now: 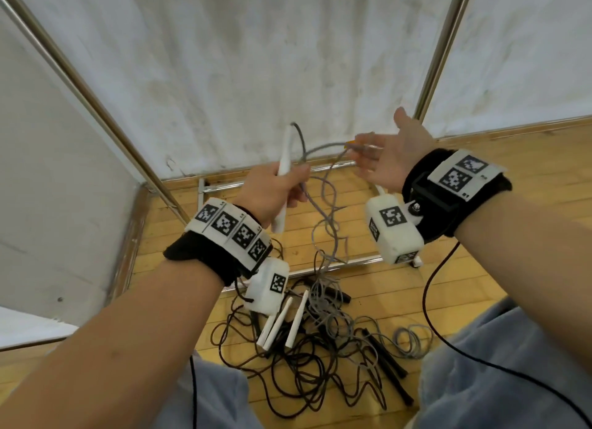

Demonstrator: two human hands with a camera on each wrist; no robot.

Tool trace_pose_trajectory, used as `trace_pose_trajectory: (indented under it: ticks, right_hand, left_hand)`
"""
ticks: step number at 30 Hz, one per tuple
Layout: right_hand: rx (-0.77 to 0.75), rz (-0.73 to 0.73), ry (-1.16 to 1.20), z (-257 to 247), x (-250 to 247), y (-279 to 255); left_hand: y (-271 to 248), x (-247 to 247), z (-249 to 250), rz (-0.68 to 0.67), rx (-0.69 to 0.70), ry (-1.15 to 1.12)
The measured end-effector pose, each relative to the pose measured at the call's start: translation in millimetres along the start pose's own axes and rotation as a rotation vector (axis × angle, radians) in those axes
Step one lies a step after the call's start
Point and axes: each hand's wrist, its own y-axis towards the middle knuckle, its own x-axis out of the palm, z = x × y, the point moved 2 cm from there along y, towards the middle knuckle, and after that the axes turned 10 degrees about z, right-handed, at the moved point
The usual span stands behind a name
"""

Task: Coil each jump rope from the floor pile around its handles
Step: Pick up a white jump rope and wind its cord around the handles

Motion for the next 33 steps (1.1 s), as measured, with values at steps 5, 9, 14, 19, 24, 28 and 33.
trace_pose_trajectory:
  ticks: [5,9,14,19,24,28,33]
  right_hand:
    - [0.044,-0.389,-0.418,54,23,-12]
    - [0.049,-0.598,-0.678,92,27,-18]
    - [-0.420,-0.419,-1.466,104,21,-8]
    - [-0.416,-0.265,-1.008,82,27,-11]
    - [-0.314,-0.220,-0.391,50,38,-22]
    - [-0.237,-0.245,-0.217,37,41,-26]
    - [-0.260,-0.199,-0.066,20,38,-28]
  left_hand:
    - [9,-15,16,0.143,-0.092,-0.374]
    - [17,-36,21,0.272,-0.091,-0.499]
    - [20,-53,20,0.347,-0.105,-0.570]
    - [14,-45,16,0.320,-0.077,-0.375]
    - [7,-30,10,0.076,-0.136,-0.072]
    - [-9,-9,4,-0.142,-0.101,0.050]
    - [-13,-2,-2,-0.104,-0.042,0.211]
